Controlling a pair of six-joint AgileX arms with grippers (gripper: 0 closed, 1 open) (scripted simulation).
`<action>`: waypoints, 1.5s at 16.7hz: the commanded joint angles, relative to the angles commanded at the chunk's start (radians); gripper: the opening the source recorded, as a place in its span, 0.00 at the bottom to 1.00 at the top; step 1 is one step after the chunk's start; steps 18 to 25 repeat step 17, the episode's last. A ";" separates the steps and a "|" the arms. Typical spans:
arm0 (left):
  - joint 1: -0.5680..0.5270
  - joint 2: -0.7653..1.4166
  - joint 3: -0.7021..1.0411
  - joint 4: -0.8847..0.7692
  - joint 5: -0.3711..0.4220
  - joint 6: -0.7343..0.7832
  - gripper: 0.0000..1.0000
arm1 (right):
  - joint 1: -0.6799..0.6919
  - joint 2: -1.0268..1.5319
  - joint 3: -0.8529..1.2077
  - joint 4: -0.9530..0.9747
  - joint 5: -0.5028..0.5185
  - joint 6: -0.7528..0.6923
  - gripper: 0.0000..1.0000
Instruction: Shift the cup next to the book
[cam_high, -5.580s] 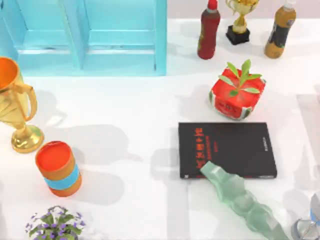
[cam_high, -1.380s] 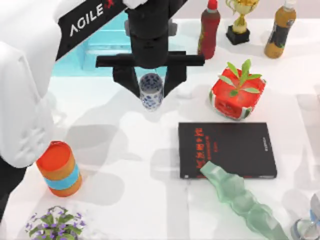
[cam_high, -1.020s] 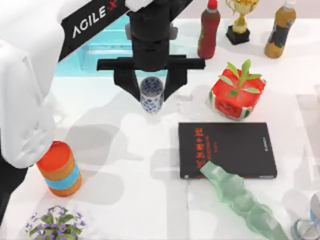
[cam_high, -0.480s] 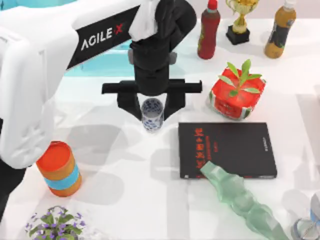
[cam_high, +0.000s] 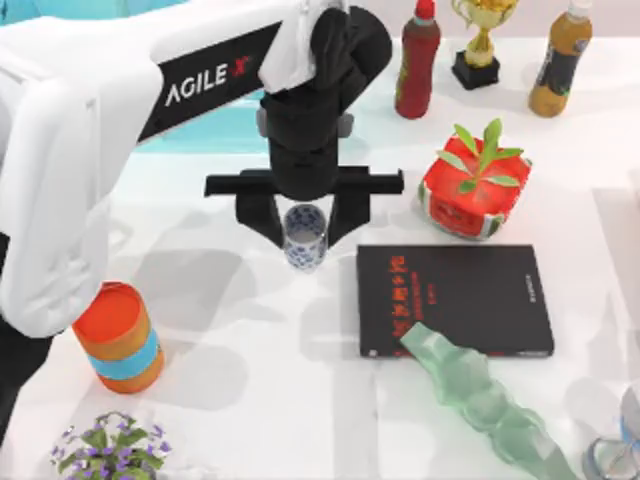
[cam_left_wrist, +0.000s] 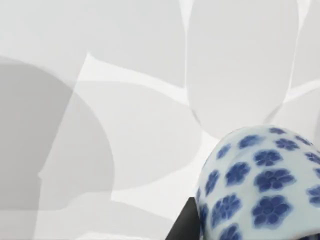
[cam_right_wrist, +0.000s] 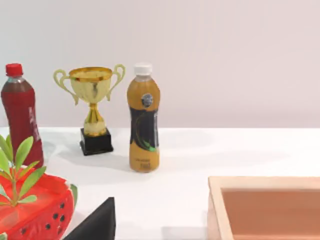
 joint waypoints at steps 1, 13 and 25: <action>0.000 0.000 0.000 0.000 0.000 0.000 0.23 | 0.000 0.000 0.000 0.000 0.000 0.000 1.00; 0.000 0.000 0.000 0.000 0.000 0.000 1.00 | 0.000 0.000 0.000 0.000 0.000 0.000 1.00; 0.000 0.000 0.000 0.000 0.000 0.000 1.00 | 0.000 0.000 0.000 0.000 0.000 0.000 1.00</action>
